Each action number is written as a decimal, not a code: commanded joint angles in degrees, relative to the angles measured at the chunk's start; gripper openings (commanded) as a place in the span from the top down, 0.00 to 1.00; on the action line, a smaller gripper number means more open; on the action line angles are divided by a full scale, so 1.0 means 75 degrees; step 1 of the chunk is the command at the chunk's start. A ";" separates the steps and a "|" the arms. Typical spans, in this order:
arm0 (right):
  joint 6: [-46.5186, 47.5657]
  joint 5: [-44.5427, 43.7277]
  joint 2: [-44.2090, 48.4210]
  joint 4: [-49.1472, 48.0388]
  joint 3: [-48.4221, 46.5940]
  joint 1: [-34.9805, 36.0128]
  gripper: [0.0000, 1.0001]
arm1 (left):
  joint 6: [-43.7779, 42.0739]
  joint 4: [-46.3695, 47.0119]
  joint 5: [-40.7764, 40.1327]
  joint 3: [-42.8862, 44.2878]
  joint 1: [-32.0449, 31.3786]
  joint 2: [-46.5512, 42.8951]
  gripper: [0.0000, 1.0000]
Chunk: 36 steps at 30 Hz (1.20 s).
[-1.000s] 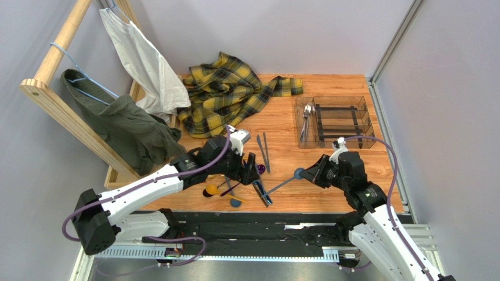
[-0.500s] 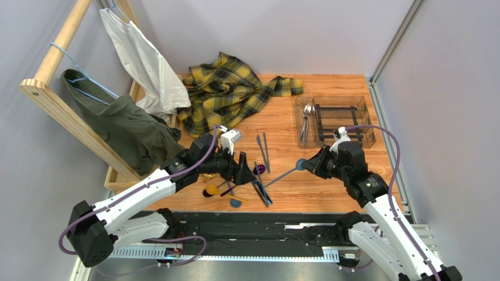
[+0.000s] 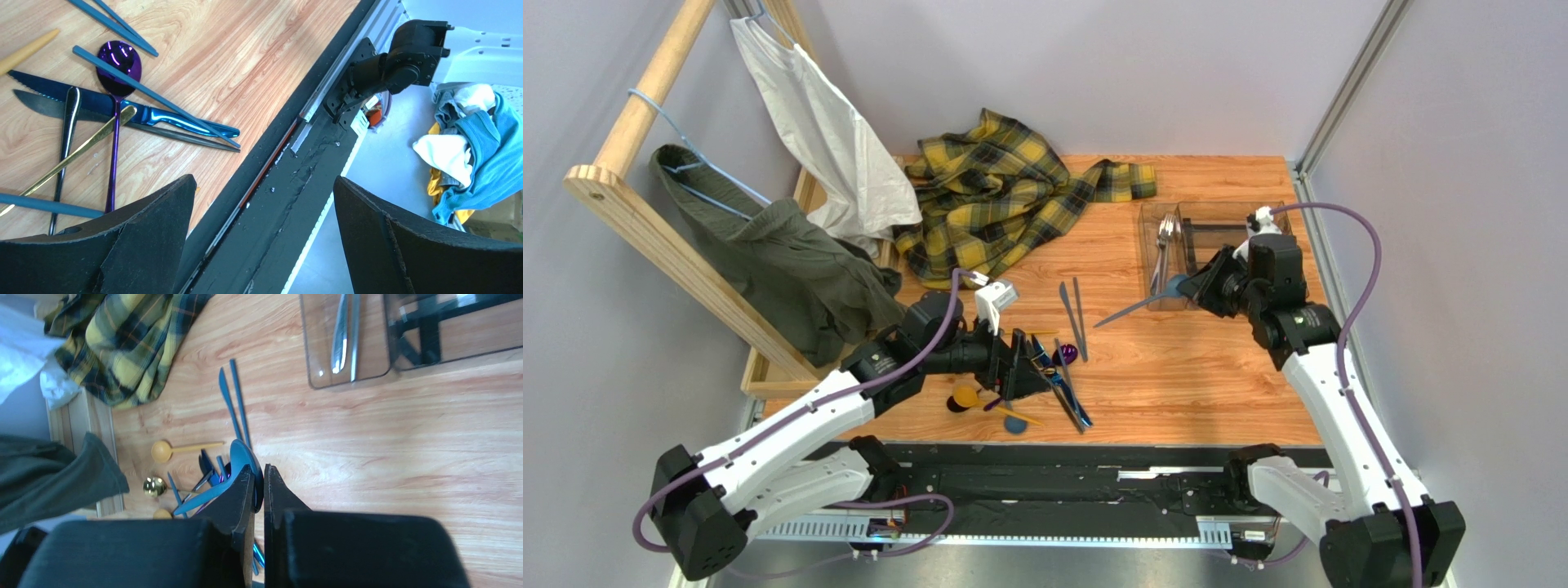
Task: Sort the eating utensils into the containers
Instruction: Pick up the spoon from the center of the board, then place the spoon in the storage box.
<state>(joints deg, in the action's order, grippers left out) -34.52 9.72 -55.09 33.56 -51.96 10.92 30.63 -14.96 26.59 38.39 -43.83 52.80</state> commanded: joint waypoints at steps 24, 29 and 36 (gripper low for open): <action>0.0373 -0.0369 -0.5274 -0.0092 -0.5164 -0.2591 1.00 | -0.1459 -0.3513 -0.1260 0.1748 0.0020 -0.0852 0.09; 0.0315 -0.0709 -0.6292 -0.0104 -0.5832 -0.2733 1.00 | -0.1472 -0.3502 -0.1002 0.1690 0.0032 -0.0840 0.09; 0.0126 -0.0896 -0.7582 -0.0034 -0.6945 -0.3084 1.00 | -0.1389 -0.3431 -0.0885 0.1549 0.0020 -0.0805 0.09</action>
<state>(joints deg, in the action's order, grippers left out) -32.62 5.06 -107.77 33.93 -98.39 -10.74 20.88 -40.95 19.00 49.56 -43.83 46.98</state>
